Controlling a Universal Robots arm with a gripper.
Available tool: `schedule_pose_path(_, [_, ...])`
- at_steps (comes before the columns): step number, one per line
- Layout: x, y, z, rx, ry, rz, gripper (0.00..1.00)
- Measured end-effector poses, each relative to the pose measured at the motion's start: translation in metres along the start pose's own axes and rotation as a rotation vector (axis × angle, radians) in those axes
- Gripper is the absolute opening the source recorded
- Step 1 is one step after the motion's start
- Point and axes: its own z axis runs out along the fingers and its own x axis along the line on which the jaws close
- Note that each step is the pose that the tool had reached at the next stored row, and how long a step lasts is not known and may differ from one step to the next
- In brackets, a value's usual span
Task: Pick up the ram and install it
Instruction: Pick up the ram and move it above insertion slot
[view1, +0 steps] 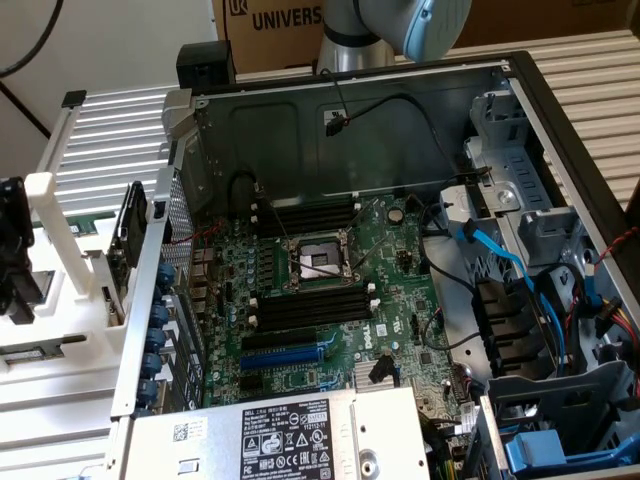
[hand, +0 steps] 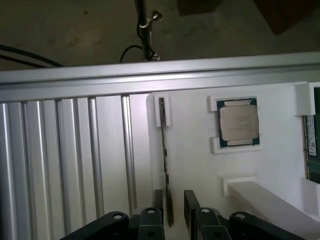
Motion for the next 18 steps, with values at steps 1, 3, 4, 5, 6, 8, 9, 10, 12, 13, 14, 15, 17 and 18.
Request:
schedule_pose_path(1, [0.0, 0.0004, 0.0018, -0.0001, -0.0001, -0.005, 0.31])
schedule_pose_path(3, [0.001, 0.0023, 0.009, -0.0005, -0.0004, -0.023, 0.31])
schedule_pose_path(4, [0.002, 0.0029, 0.0127, -0.0007, -0.0004, -0.03, 0.31])
schedule_pose_path(5, [0.002, 0.0034, 0.0164, -0.0007, -0.0005, -0.036, 0.31])
schedule_pose_path(6, [0.002, 0.0036, 0.0201, -0.001, -0.0004, -0.043, 0.31])
schedule_pose_path(8, [0.002, 0.0037, 0.0272, -0.0014, -0.0003, -0.058, 0.31])
schedule_pose_path(9, [0.002, 0.0036, 0.0309, -0.0015, -0.0003, -0.066, 0.31])
schedule_pose_path(10, [0.002, 0.0036, 0.0346, -0.0017, -0.0002, -0.074, 0.31])
schedule_pose_path(12, [0.003, 0.0036, 0.0379, -0.0019, -0.0002, -0.082, 0.31])
schedule_pose_path(13, [0.003, 0.0037, 0.0407, -0.0021, -0.0001, -0.089, 0.31])
schedule_pose_path(14, [0.003, 0.0036, 0.0419, -0.0021, -0.0001, -0.092, 0.31])
schedule_pose_path(15, [0.003, 0.0036, 0.043, -0.0022, -0.0001, -0.095, 0.31])
schedule_pose_path(17, [0.003, 0.0037, 0.045, -0.0024, 0.0, -0.1, 0.31])
schedule_pose_path(18, [0.003, 0.0037, 0.046, -0.0024, 0.0, -0.102, 0.31])
